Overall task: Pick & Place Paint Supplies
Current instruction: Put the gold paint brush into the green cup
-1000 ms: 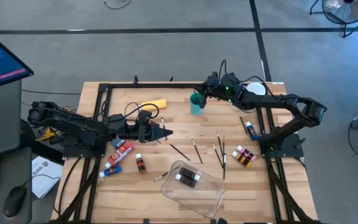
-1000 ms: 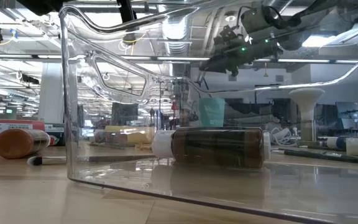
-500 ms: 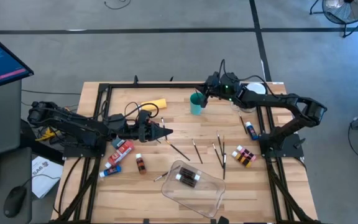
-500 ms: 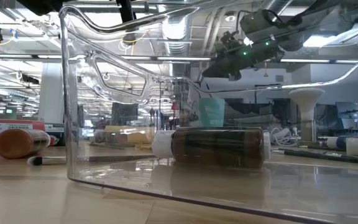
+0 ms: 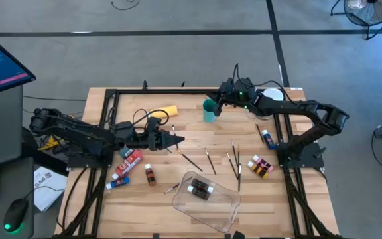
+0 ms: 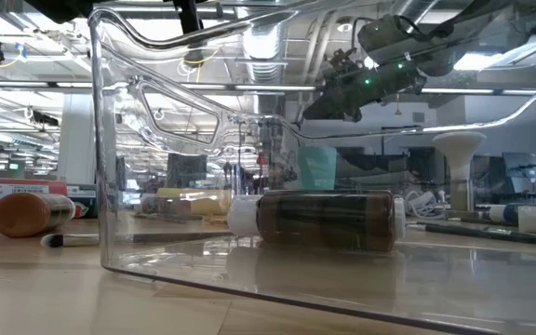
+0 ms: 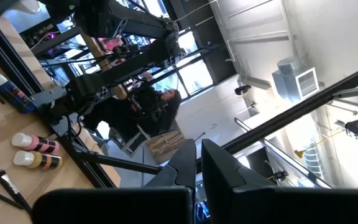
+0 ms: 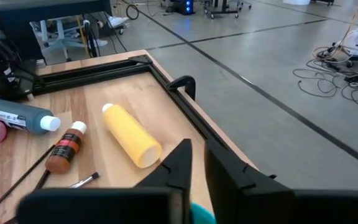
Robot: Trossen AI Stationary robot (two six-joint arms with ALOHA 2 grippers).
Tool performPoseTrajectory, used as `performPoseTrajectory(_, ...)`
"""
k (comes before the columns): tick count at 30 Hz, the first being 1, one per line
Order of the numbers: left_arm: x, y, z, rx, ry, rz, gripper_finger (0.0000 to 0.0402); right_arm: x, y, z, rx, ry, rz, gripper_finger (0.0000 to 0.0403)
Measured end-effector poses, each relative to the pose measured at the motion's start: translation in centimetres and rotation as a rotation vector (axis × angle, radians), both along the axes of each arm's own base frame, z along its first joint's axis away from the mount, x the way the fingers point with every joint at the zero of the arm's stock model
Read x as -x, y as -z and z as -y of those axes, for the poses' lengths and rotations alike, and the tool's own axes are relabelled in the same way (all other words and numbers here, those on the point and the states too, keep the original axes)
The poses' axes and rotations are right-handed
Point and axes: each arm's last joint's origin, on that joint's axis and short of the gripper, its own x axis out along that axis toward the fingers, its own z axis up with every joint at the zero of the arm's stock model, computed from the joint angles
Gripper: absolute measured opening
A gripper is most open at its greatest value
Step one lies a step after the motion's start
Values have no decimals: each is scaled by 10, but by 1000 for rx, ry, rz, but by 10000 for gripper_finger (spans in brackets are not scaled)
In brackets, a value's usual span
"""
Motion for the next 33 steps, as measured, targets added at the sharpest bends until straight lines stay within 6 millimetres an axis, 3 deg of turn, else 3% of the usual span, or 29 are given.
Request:
performPoseTrajectory(10,0,0,0,-5,-2,0,1,0,0,0,-49,15,22,106)
performPoseTrajectory(20,-1,0,-10,-37,-70,-2,1,2,-3,-4,-160,-19,65,126)
performPoseTrajectory(33,0,0,-54,-24,-292,-5,1,9,-61,-41,-303,-83,153,123)
